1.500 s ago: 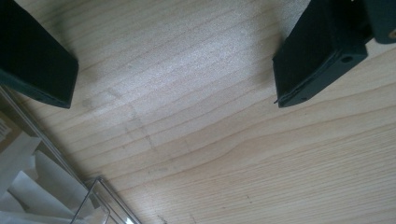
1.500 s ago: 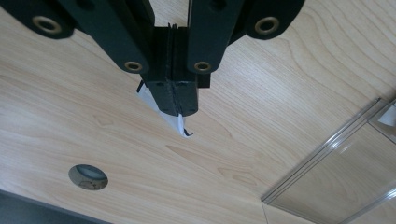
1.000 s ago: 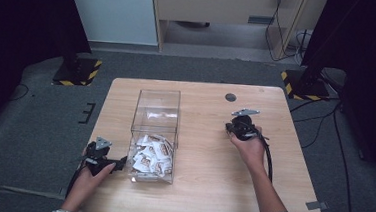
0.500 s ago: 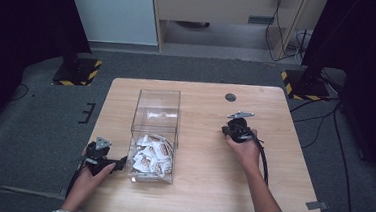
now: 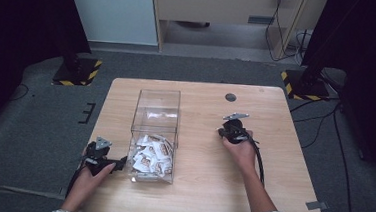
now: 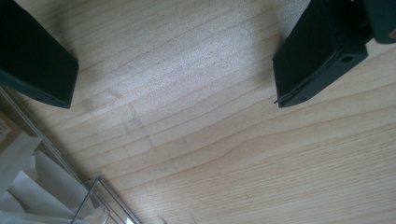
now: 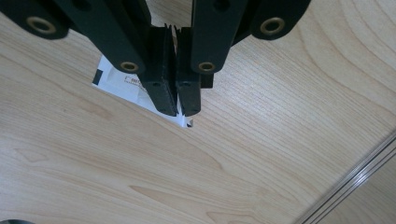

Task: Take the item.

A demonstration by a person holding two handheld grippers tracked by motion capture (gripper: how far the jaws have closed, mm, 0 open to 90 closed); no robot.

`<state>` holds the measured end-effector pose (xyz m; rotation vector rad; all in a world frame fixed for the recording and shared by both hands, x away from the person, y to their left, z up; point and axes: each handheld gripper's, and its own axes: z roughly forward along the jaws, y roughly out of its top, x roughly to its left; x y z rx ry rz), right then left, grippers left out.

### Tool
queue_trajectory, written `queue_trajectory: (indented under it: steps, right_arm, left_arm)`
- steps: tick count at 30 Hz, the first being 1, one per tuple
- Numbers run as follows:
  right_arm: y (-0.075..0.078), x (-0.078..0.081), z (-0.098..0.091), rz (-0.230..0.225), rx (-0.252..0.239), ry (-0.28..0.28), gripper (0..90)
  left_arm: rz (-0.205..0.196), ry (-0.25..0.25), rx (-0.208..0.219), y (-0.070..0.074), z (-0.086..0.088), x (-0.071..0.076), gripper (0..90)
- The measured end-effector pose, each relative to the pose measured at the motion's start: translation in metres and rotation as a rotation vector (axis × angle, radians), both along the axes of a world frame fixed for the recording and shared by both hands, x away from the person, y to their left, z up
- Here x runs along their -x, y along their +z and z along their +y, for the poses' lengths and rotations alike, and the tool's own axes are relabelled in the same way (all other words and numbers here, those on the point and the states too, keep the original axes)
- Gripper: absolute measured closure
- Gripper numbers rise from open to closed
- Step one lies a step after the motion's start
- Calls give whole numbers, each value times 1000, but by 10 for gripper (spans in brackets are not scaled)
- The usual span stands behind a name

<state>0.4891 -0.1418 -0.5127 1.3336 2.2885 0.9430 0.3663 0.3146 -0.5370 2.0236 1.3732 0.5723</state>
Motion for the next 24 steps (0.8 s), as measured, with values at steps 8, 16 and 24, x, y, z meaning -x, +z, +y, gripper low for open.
queue_trajectory:
  steps: [8,16,24]
  right_arm:
    - [-1,-1,4,15,9,1,823]
    - [2,-1,4,27,18,-8,749]
    - [6,0,5,21,8,-5,612]
  left_arm:
    - [0,0,0,0,0,0,0]
    - [0,0,0,0,0,0,0]
    - [0,0,0,0,0,0,0]
